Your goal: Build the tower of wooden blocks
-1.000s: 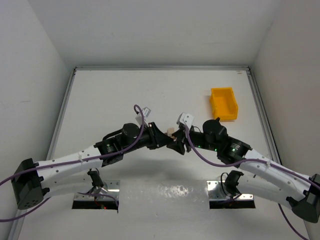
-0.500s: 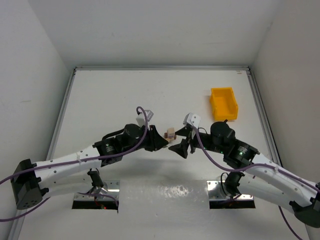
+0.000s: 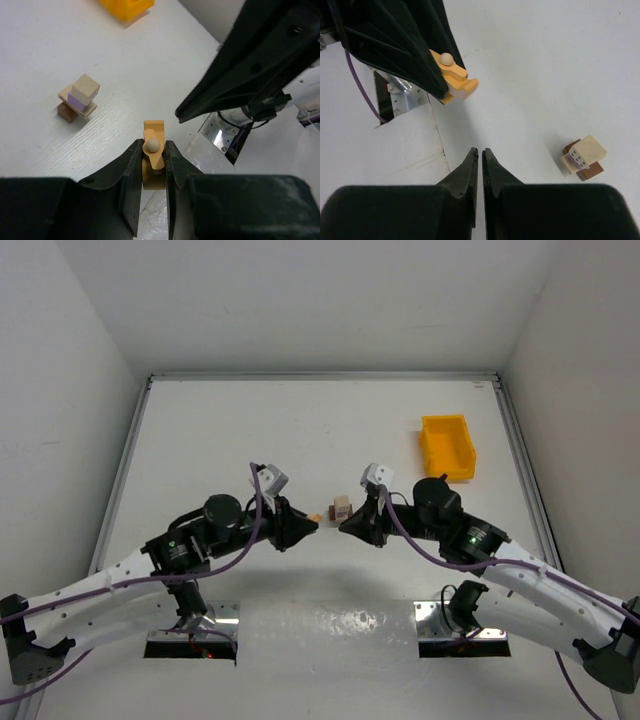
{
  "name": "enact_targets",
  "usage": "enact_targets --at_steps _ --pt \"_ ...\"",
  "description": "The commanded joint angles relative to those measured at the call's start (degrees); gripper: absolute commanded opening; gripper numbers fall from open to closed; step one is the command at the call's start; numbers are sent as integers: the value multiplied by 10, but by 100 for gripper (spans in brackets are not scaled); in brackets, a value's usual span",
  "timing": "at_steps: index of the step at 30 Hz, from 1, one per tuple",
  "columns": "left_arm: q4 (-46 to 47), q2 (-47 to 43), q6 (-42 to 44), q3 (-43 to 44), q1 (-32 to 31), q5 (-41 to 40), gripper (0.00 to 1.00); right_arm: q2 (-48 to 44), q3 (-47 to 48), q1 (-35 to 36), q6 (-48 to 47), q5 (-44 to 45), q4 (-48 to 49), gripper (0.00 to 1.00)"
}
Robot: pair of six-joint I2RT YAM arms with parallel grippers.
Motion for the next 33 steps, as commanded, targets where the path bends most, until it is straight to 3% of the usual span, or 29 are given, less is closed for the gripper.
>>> enact_targets --at_steps 1,5,7,19,33 --pt "3 -36 54 0 -6 40 0 -4 23 -14 24 -56 58 7" --pt "-9 -67 73 1 -6 81 0 0 26 -26 23 -151 96 38" --pt "-16 -73 82 5 -6 102 0 6 28 -26 28 -190 121 44" --pt "-18 -46 142 48 -6 231 0 24 89 -26 -1 -286 95 50" --pt "27 -19 153 63 -6 249 0 61 101 -25 -18 -296 40 43"
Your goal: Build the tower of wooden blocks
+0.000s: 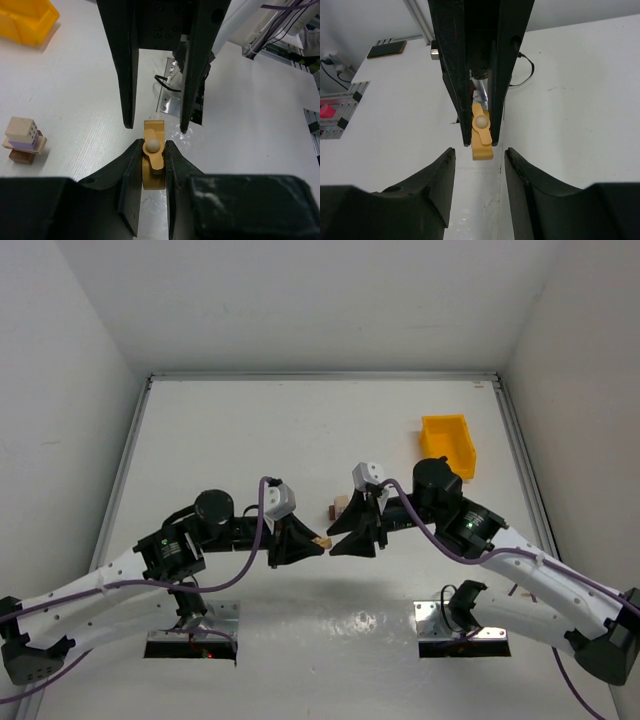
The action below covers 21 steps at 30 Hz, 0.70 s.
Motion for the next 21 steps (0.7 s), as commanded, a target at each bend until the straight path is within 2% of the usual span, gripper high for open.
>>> enact_targets --at_steps 1,8,13,20,21 --pt "39 2 13 25 -6 14 0 8 21 -2 -12 -11 7 42" --pt "45 4 13 24 -6 20 0 10 12 -2 -9 -11 15 34" --pt "46 4 14 24 -6 19 0 15 11 -2 0 -17 18 32" --pt "50 3 14 23 -6 21 0 15 5 -2 11 -23 37 24" --pt "50 3 15 23 -6 21 0 16 5 -2 11 -23 38 20"
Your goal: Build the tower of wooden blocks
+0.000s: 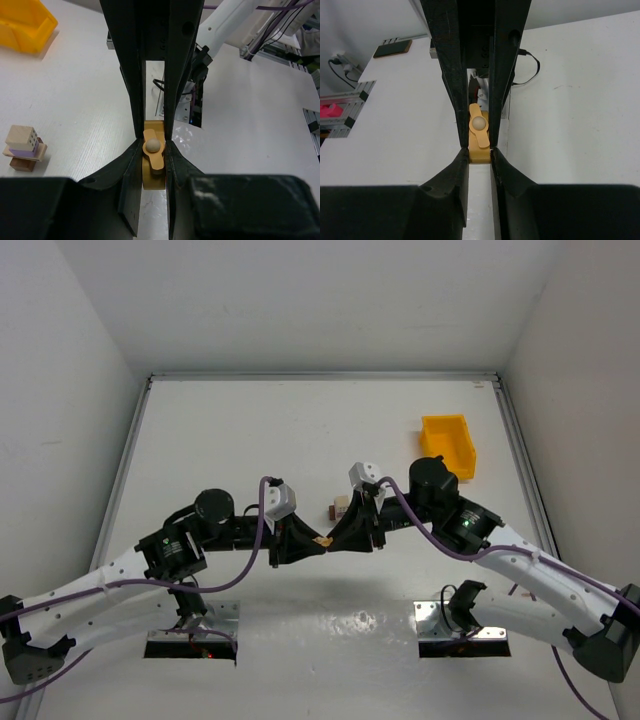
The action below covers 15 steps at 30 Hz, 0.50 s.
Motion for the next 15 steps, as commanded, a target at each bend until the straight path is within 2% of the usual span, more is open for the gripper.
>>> enact_targets --at_steps 1,2,6,14,15 --pt "33 -3 6 22 -6 12 0 -1 4 -2 4 -12 33 18" --pt "33 -3 7 22 -7 12 0 -1 4 -2 5 -12 34 16" --pt "30 -2 7 22 -6 9 0 -2 -2 -2 12 -12 40 0" --pt "22 0 7 23 -6 -1 0 -16 -12 -2 25 -7 55 0" --pt "22 0 6 22 -6 -1 8 -17 -12 -2 25 -5 55 0"
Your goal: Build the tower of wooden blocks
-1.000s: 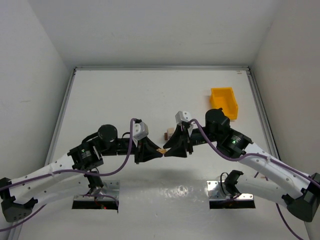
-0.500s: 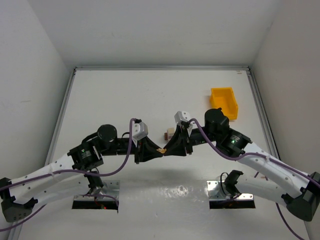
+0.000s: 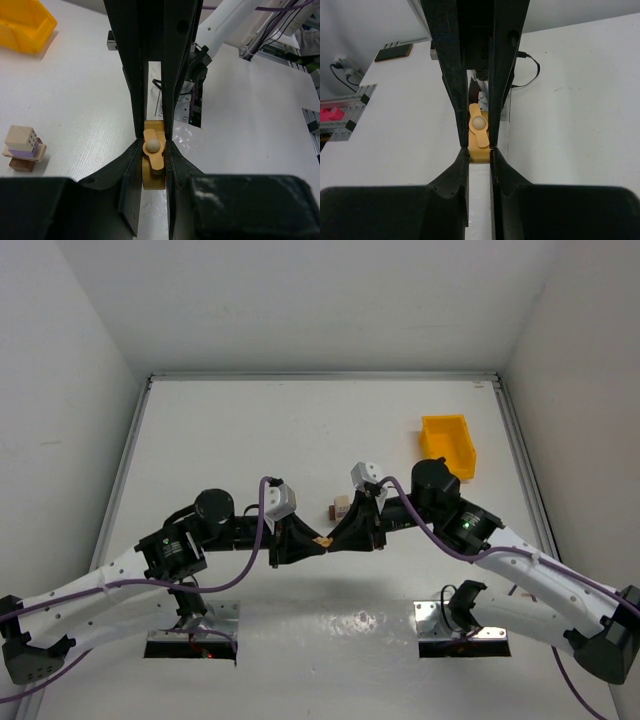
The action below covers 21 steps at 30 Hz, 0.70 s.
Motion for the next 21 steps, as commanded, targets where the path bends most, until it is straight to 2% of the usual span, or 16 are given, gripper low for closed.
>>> enact_targets --at_steps 1,2,3,5,14,16,20,21 --pt "22 0 5 22 -6 -4 13 -12 -2 -1 7 -3 31 0" --pt "23 0 4 22 -6 -4 18 -12 -3 -1 7 -2 30 0" --pt "23 1 3 22 -6 -6 28 -13 -4 -1 7 -1 30 0" --pt "24 1 1 22 -6 -8 36 -13 -6 -1 8 5 30 0" --pt "27 1 -1 22 -6 -17 50 -16 -12 -1 5 17 26 0" --pt "26 0 -4 22 -7 -25 56 -18 -13 -2 1 23 22 0" --pt "27 -12 -8 22 -6 -57 79 -19 -14 -2 -4 36 11 0" --pt "28 -14 -11 22 -6 -63 82 -19 -14 -1 -5 39 9 0"
